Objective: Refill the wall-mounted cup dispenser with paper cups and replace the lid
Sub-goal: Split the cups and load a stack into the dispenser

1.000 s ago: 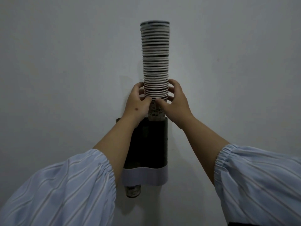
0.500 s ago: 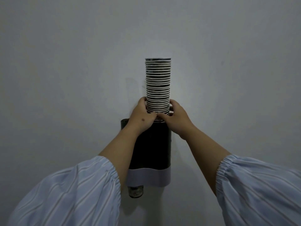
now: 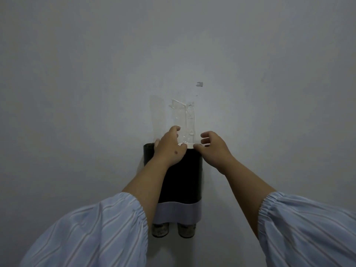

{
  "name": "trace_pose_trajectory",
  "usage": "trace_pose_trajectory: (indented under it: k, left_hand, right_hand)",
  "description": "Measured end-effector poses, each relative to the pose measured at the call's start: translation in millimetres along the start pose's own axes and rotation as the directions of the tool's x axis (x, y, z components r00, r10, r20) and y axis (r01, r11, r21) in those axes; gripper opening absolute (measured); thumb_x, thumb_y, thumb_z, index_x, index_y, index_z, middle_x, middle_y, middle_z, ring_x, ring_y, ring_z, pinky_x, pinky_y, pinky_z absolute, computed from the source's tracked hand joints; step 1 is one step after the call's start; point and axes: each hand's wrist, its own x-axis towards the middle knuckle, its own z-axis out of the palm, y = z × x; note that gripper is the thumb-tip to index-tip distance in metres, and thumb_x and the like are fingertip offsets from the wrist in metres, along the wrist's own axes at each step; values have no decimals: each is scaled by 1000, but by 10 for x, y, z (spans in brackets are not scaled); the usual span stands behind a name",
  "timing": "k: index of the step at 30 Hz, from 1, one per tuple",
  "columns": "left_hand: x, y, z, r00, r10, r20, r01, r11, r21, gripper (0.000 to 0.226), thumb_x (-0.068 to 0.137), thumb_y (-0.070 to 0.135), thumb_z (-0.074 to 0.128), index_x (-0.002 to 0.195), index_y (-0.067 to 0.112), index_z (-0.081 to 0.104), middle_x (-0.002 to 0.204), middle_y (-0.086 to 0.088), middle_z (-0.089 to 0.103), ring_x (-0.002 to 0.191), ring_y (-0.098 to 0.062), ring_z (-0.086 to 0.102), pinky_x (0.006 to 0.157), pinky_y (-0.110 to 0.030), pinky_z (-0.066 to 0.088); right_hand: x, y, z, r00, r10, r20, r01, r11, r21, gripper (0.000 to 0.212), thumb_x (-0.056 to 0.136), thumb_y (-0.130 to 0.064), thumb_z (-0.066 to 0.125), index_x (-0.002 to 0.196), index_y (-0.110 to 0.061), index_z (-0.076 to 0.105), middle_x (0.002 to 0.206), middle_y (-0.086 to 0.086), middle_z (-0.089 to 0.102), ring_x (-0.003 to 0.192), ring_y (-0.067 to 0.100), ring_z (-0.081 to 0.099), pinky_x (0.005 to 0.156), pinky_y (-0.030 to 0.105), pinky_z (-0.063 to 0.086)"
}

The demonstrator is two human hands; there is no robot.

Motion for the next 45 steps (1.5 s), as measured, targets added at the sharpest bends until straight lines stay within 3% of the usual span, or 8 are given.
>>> trace_pose_trajectory:
  k: [5,12,18,25,29,34,45]
  left_hand:
    - [-31,23,4,999,35,-11,-33,994,104,27,89,22,49,116,20,56,107,1,66,108,-22,57,110,-48,27]
    - [-94,-72,52,992,87,-91,-63,969,240,23,89,31,46,101,20,63,110,-1,62,106,-22,55,113,-51,16]
    - [-123,-107,31,993,85,-77,-59,953,296,18,88,31,44,90,22,60,101,3,64,99,-20,55,111,-55,15]
    - [-175,-117,51,991,133,-15,-113,894,433,21,85,34,45,93,18,56,97,2,60,99,-21,55,109,-61,7]
    - [-195,-119,63,984,176,17,-163,864,477,25,82,35,48,102,20,46,97,3,63,101,-22,56,107,-65,5]
    - [-195,-125,56,980,195,33,-185,846,501,23,83,36,48,98,21,38,90,3,62,98,-23,55,106,-67,4]
    - [-175,-136,102,977,206,49,-197,802,564,38,80,44,49,106,18,38,98,0,65,103,-25,56,105,-69,1]
  right_hand:
    - [-49,-13,25,996,-87,12,88,993,-80,30,87,-18,59,116,-9,58,110,7,61,95,17,57,86,27,45]
    - [-154,36,33,982,-154,112,180,940,-290,31,87,-17,58,116,-9,60,127,10,50,115,21,50,88,17,33]
    - [-193,23,52,974,-166,152,215,887,-408,34,84,-19,56,117,-12,59,121,13,54,113,28,49,97,35,43]
    - [-228,-15,24,969,-128,210,224,813,-538,41,80,-24,58,119,-14,54,123,9,52,112,31,47,94,45,45]
    - [-216,-26,12,967,-85,240,219,759,-613,46,81,-27,56,125,-16,46,128,7,48,115,32,41,92,44,43]
    - [-199,-43,18,966,-61,252,217,725,-654,47,81,-27,55,126,-15,45,128,8,48,115,32,40,90,43,42]
    - [-196,-69,23,954,-39,297,218,769,-601,47,82,-23,57,125,-11,45,126,11,47,108,33,53,95,48,45]
